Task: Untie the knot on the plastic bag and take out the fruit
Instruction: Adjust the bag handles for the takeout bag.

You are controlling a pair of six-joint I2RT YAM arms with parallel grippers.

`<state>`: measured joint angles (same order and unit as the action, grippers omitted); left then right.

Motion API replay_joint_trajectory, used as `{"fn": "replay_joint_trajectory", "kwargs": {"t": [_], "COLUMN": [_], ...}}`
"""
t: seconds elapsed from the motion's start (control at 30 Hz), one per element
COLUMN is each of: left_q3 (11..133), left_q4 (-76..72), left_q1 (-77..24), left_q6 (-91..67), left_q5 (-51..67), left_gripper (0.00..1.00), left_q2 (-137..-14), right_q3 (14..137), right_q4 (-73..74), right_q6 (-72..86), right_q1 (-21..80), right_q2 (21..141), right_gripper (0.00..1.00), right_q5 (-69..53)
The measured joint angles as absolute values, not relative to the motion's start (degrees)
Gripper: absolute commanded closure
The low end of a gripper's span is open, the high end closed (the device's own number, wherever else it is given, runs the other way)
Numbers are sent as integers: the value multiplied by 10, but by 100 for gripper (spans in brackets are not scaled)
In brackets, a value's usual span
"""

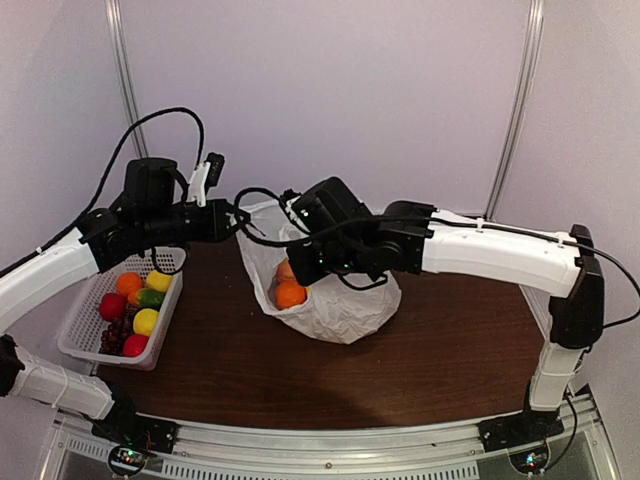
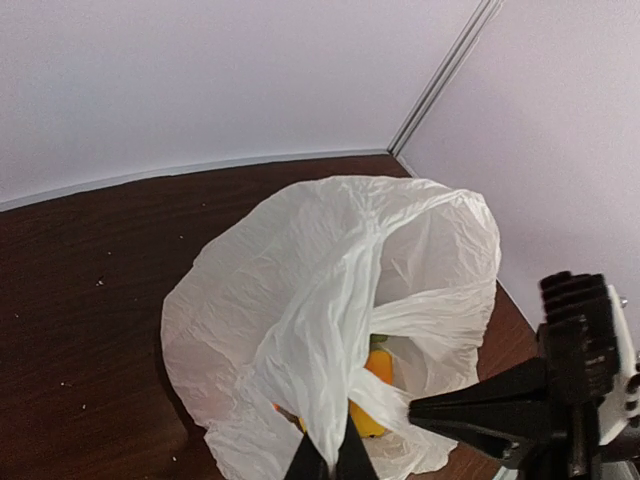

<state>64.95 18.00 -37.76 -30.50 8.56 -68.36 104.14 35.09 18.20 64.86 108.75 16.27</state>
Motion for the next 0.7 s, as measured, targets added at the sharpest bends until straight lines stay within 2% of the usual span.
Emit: {"fn": "replay_joint_trajectory", "kwargs": {"t": [0.33,0.5,0.67,0.7], "left_q3": [601,561,513,505], "left_q4": [145,105,50,43], "left_q1": [-325,-322,-322,-322], "left_q6": [-331,-343,-339,-337], "left_q5": [79,83,118,125], "left_gripper": [100,100,100,100], "left_q2": [-690,-691,-690,-690], "right_q3": [766,596,462,438], "right_q4": [236,175,115,101], "right_q6": [212,262,323,333], "right_q1": [667,688,700,701], "right_q2": [826,745,706,696], "right_gripper": [100,100,87,81], "right_q5": [112,101,96,96]}}
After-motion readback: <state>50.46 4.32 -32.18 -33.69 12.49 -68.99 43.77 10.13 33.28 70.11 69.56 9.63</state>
